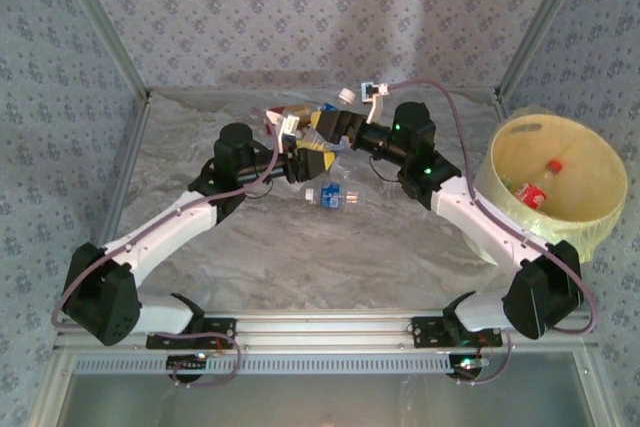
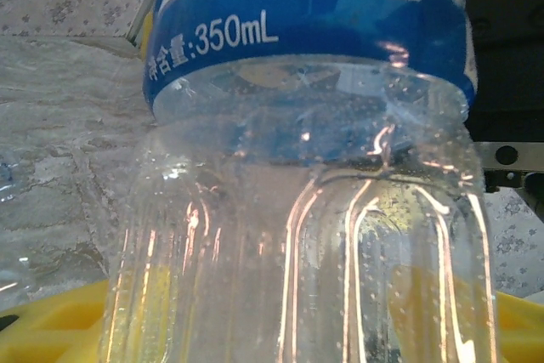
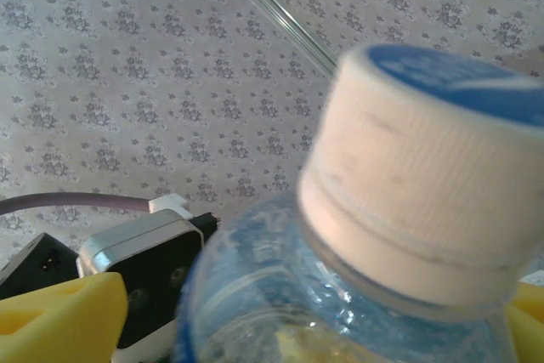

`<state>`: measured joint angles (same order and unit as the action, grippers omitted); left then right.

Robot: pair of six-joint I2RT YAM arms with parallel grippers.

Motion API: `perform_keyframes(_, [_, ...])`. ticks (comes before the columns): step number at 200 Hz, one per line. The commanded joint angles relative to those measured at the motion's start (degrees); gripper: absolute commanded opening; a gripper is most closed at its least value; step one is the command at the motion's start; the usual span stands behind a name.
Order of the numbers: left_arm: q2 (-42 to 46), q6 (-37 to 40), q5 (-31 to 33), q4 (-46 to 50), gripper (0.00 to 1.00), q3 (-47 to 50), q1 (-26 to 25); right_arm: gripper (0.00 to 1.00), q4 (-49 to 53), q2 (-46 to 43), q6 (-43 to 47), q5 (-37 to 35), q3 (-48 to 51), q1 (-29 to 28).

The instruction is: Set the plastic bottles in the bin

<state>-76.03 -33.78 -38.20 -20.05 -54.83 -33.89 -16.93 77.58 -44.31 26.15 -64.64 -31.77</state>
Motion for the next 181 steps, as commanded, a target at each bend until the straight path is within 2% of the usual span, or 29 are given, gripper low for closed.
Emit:
perform_keyframes(1, [-0.93,-0.23,-2.14,-3.5,0.53,-1.82,-0.73,0.87,0.1,0.27,-0.08,-0.27,-0.04,-0.3])
perform_keyframes(33, [-1.49,-0.15,-1.3,-2.92,0.53,-2.12,-1.04,0.71,-0.12,-0.23,0.67,-0.34,0.57,0.07])
perform_keyframes(48, [-1.56,0.15,-0.62,-1.54,0.58,-2.49,-1.02,0.64,-0.01,-0.79,1.63,0.09,0.82,0.41])
perform_keyframes(72, [-1.93,1.28,-0.7,2.28,0.75,-4.13,-1.04,0.58,2.4,-1.93,3.46,-1.4,1.34,1.02])
perform_keyframes(87, [-1.34,1.79,-2.21,2.05,0.92,-3.84,-0.98,0.56,3.71,-3.06,4.44,-1.72,1.45,1.83])
perform_keyframes(98, [-0.6,2.49,-3.59,1.6,0.97,-3.45,-0.95,0.55,5.78,-4.44,5.91,-2.11,1.07,2.78])
perform_keyframes(115, [1.07,4.47,-3.56,3.29,0.98,-3.36,-0.99,0.55,12.96,-8.15,11.51,-3.83,-0.95,5.07])
perform_keyframes(130, [2.97,6.85,0.56,6.52,0.98,-2.97,-0.95,0.55,22.25,-12.44,18.01,-7.29,-3.15,7.53])
perform_keyframes(153, [5.79,9.15,8.81,9.33,0.98,-1.36,-0.93,0.55,38.6,-18.53,27.94,-16.58,-10.07,11.74])
perform_keyframes(181, [6.79,10.05,15.57,10.81,0.98,0.1,-0.92,0.55,50.16,-23.89,34.95,-27.9,-13.76,18.82])
